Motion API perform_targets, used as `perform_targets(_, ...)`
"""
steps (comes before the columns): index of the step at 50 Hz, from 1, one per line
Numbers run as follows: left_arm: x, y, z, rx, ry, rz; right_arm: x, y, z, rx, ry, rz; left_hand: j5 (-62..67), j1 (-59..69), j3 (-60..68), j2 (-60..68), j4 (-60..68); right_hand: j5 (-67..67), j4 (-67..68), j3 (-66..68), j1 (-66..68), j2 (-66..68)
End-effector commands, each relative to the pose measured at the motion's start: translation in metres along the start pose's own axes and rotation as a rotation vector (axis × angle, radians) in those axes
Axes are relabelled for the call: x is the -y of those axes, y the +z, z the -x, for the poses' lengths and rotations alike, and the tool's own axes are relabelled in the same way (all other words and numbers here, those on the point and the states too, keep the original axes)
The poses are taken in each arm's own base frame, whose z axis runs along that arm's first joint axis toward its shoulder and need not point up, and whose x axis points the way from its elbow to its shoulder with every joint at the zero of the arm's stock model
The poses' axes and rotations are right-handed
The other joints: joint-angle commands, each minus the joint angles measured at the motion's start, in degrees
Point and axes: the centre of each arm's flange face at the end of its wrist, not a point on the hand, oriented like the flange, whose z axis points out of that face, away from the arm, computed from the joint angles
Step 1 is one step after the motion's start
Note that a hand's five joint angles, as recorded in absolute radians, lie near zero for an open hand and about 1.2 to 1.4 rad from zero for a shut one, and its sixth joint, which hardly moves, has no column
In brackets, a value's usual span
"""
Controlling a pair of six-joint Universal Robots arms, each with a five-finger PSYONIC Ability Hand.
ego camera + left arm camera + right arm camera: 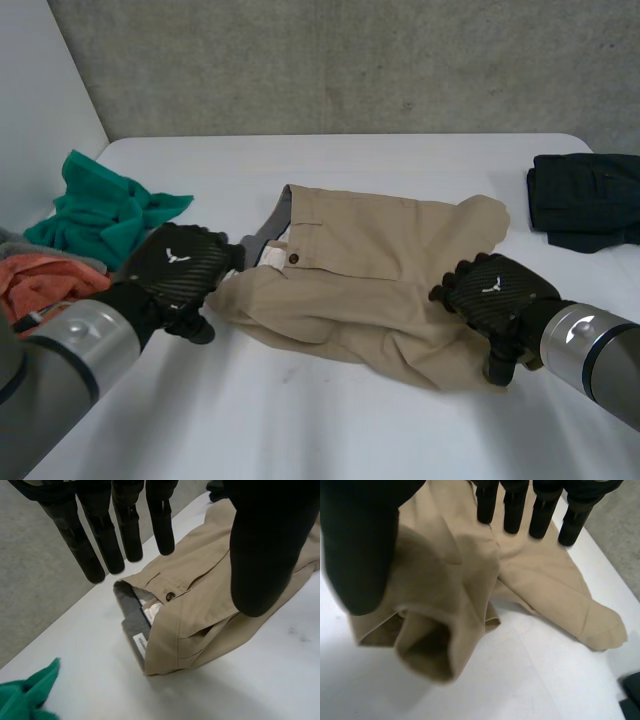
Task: Fold the laundry.
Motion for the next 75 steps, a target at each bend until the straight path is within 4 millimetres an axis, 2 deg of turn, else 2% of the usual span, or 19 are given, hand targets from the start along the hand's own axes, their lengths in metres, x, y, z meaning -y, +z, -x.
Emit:
perform_targets(1, -0.017, 0.031, 0.000, -0.039, 0.017, 0.031, 0.002, 0.003, -0.014, -0.062, 0.047, -0.042, -4.2, -3.6, -5.0, -4.9, -4.4, -5.2, -5.5, -5.5, -5.2, -4.9)
perform_targets(24, -0.065, 0.108, -0.007, -0.080, 0.191, 0.093, -0.001, -0.001, -0.062, -0.175, 0.170, -0.150, 11.6, 12.2, 10.8, 10.9, 11.4, -5.2, -5.5, -5.5, -5.2, -4.9)
perform_targets(28, -0.069, 0.119, -0.002, -0.048, 0.205, 0.100, -0.003, 0.000, -0.069, -0.198, 0.182, -0.155, 24.3, 25.0, 23.6, 23.7, 24.2, -5.2, -5.5, -5.5, -5.2, -4.9)
perform_targets(32, -0.066, 0.133, 0.015, 0.051, 0.218, 0.089, -0.006, 0.002, -0.072, -0.208, 0.186, -0.153, 50.3, 51.0, 49.6, 49.7, 50.2, -5.2, -5.5, -5.5, -5.2, -4.9)
perform_targets(36, -0.041, 0.146, 0.044, 0.219, 0.239, 0.008, -0.007, 0.002, -0.075, -0.216, 0.187, -0.151, 50.4, 51.1, 49.7, 49.8, 50.3, -5.2, -5.5, -5.5, -5.2, -4.9)
perform_targets(40, 0.025, 0.146, 0.079, 0.389, 0.251, -0.221, -0.006, 0.001, -0.078, -0.226, 0.186, -0.157, 50.4, 51.1, 49.7, 49.8, 50.3, -5.2, -5.5, -5.5, -5.2, -4.9)
perform_targets(41, 0.058, 0.142, 0.090, 0.434, 0.255, -0.336, -0.006, 0.001, -0.081, -0.237, 0.185, -0.160, 50.4, 51.1, 49.7, 49.8, 50.3, -5.2, -5.5, -5.5, -5.2, -4.9)
perform_targets(43, 0.089, 0.135, 0.097, 0.468, 0.255, -0.441, -0.006, 0.001, -0.084, -0.245, 0.187, -0.162, 50.4, 51.1, 49.7, 49.8, 50.3, -5.2, -5.5, -5.5, -5.2, -4.9)
perform_targets(44, 0.120, 0.127, 0.099, 0.483, 0.248, -0.540, -0.006, 0.000, -0.087, -0.253, 0.190, -0.163, 50.4, 51.1, 49.7, 49.8, 50.3, -5.2, -5.5, -5.5, -5.2, -4.9)
perform_targets(47, 0.166, 0.112, 0.095, 0.469, 0.209, -0.686, -0.007, 0.000, -0.091, -0.268, 0.205, -0.169, 50.4, 51.1, 49.7, 49.8, 50.3, -5.2, -5.5, -5.5, -5.2, -4.9)
perform_targets(51, 0.193, 0.103, 0.067, 0.336, 0.146, -0.782, -0.010, 0.000, -0.098, -0.289, 0.234, -0.176, 50.4, 51.1, 49.7, 49.8, 50.3, -5.2, -5.5, -5.5, -5.2, -4.9)
perform_targets(56, 0.184, 0.104, 0.007, 0.060, 0.040, -0.760, -0.017, 0.001, -0.105, -0.310, 0.259, -0.174, 50.4, 51.1, 49.7, 49.8, 50.3, -5.2, -5.5, -5.5, -5.2, -4.9)
perform_targets(60, 0.139, 0.108, -0.065, -0.227, -0.067, -0.636, -0.023, 0.003, -0.109, -0.316, 0.269, -0.166, 50.4, 51.1, 49.7, 49.8, 50.3, -5.2, -5.5, -5.5, -5.2, -4.9)
perform_targets(66, 0.092, 0.105, -0.124, -0.393, -0.122, -0.528, -0.032, 0.009, -0.110, -0.302, 0.286, -0.148, 50.4, 51.1, 49.7, 49.8, 50.3, -5.2, -5.5, -5.5, -5.2, -4.9)
perform_targets(67, 0.087, 0.105, -0.130, -0.395, -0.107, -0.524, -0.034, 0.010, -0.109, -0.295, 0.288, -0.142, 42.4, 43.1, 41.7, 41.8, 42.3, -5.2, -5.5, -5.5, -5.2, -4.9)
perform_targets(70, 0.092, 0.108, -0.116, -0.313, -0.081, -0.542, -0.037, 0.013, -0.108, -0.288, 0.291, -0.135, 5.3, 6.0, 4.6, 4.7, 5.2, -5.2, -5.5, -5.5, -5.2, -4.9)
perform_targets(71, 0.095, 0.115, -0.092, -0.210, -0.065, -0.544, -0.038, 0.014, -0.108, -0.284, 0.292, -0.129, -12.3, -11.6, -13.0, -12.9, -12.4, -5.2, -5.5, -5.5, -5.2, -4.9)
perform_targets(72, 0.096, 0.119, -0.076, -0.142, -0.059, -0.538, -0.039, 0.015, -0.108, -0.282, 0.291, -0.128, -19.0, -18.3, -19.7, -19.6, -19.1, -5.2, -5.5, -5.5, -5.2, -4.9)
perform_targets(75, 0.101, 0.132, -0.023, 0.043, -0.027, -0.524, -0.041, 0.017, -0.106, -0.269, 0.289, -0.122, -19.6, -18.9, -20.3, -20.2, -19.7, -5.2, -5.5, -5.5, -5.2, -4.9)
